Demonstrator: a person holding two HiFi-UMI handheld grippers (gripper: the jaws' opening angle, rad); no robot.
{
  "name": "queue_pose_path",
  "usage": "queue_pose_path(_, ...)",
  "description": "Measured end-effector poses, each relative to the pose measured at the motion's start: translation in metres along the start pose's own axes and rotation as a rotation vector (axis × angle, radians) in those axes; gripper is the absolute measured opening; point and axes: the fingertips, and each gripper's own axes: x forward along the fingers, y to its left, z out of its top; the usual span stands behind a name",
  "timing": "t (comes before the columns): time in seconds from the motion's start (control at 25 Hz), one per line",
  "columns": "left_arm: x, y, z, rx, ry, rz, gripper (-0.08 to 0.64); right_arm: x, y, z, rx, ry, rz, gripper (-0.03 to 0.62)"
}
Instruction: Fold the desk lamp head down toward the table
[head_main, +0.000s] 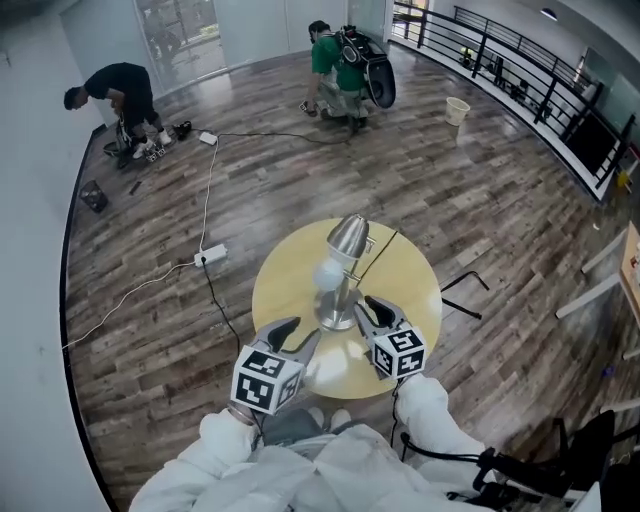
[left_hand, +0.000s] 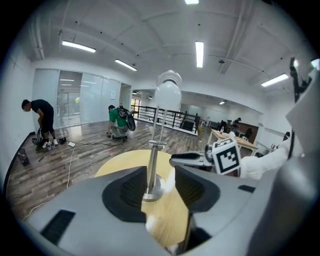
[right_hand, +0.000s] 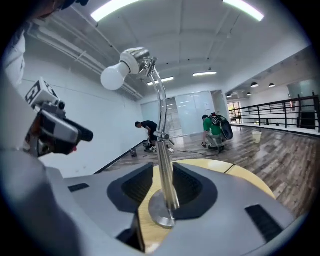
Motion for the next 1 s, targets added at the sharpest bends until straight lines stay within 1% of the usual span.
queue_pose_path(0.04,-0.008,0.007,0.011,-0.007,-0.009,0.002,0.178,0.012,-0.002,-0.001,-0.021,0.010,0.033,0.128)
queue_pose_path(0.08,-0.015,0.011,0.027,-0.001,-0.027,0.002,0.214,0.024,-0.003,-0.001,-0.043,0.021,0.063,0.143)
queue_pose_path(0.12,-0.021,0.012,0.046,0.019,-0.051,-0.003,0.235,0.034,-0.004,-0.001,-0.067,0.033,0.088,0.159)
queue_pose_path(0.2,-0.030,0.005,0.091,0.085,-0.103,-0.032,0.269,0.050,-0.008,-0.001,-0.114,0.048,0.127,0.167)
queue_pose_path(0.32,-0.035,-0.013,0.157,0.195,-0.150,-0.066,0.285,0.072,-0.008,-0.002,-0.150,0.074,0.183,0.167)
queue_pose_path(0.4,-0.032,-0.023,0.189,0.270,-0.150,-0.065,0.284,0.081,-0.005,-0.006,-0.170,0.098,0.199,0.166)
queue_pose_path(0.48,-0.025,-0.032,0.209,0.313,-0.129,-0.069,0.284,0.085,-0.003,-0.010,-0.186,0.111,0.203,0.166)
queue_pose_path(0.56,-0.014,-0.034,0.218,0.331,-0.072,-0.065,0.284,0.086,-0.002,-0.010,-0.187,0.111,0.204,0.161)
queue_pose_path(0.68,0.007,-0.029,0.218,0.351,0.032,-0.056,0.284,0.087,-0.002,-0.010,-0.188,0.111,0.212,0.156)
queue_pose_path(0.8,0.017,-0.028,0.213,0.306,0.108,-0.089,0.275,0.089,-0.001,-0.010,-0.183,0.114,0.220,0.156)
queue_pose_path(0.84,0.017,-0.028,0.212,0.288,0.121,-0.098,0.245,0.090,-0.001,-0.010,-0.178,0.115,0.225,0.155)
queue_pose_path(0.92,0.014,-0.030,0.209,0.279,0.133,-0.099,0.239,0.089,-0.001,-0.010,-0.175,0.120,0.235,0.156)
queue_pose_path(1.0,0.009,-0.032,0.205,0.287,0.136,-0.092,0.238,0.087,0.000,-0.010,-0.178,0.125,0.242,0.155)
